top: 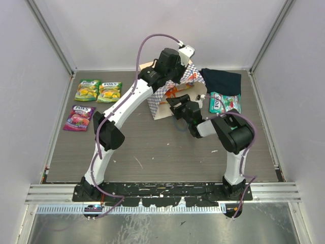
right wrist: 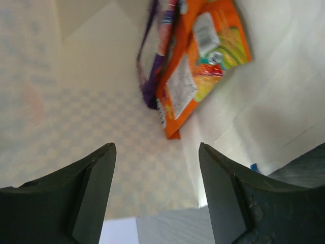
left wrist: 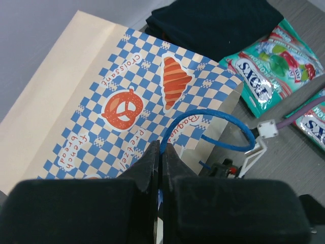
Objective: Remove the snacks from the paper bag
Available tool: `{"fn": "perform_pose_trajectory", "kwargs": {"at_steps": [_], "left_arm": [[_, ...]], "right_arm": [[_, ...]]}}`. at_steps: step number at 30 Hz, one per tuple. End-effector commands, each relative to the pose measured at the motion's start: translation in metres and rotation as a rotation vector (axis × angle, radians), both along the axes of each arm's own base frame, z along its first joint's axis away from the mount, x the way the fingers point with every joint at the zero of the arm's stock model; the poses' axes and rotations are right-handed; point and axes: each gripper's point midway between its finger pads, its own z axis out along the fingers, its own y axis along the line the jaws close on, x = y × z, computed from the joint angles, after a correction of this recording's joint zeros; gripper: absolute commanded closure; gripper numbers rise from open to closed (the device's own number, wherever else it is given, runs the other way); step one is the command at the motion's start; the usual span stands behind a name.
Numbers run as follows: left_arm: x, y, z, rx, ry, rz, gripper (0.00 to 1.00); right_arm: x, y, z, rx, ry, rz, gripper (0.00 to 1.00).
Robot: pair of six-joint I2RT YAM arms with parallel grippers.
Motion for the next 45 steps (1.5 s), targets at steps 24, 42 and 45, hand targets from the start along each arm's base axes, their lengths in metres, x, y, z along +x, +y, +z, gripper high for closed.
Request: {"fn": "perform_pose_trajectory", "kwargs": {"at_steps": [24, 42, 45], "left_arm": [[0.009, 0.013, 0.019, -0.013, -0.049, 0.047, 1.00], [0.009, 0.026, 0.019, 0.001, -0.047, 0.077, 1.00], [0.011, 0.034, 0.017, 0.008, -0.050, 0.092, 1.00]], "right_arm": [[0.067, 0.028, -0.043, -0.062, 0.209, -0.172, 0.49], [0.079, 0.038, -0.092, -0.048, 0.333, -0.212, 0.49], [0.091, 0.042, -0.086, -0.033, 0.312, -0.212, 0.61]]}}
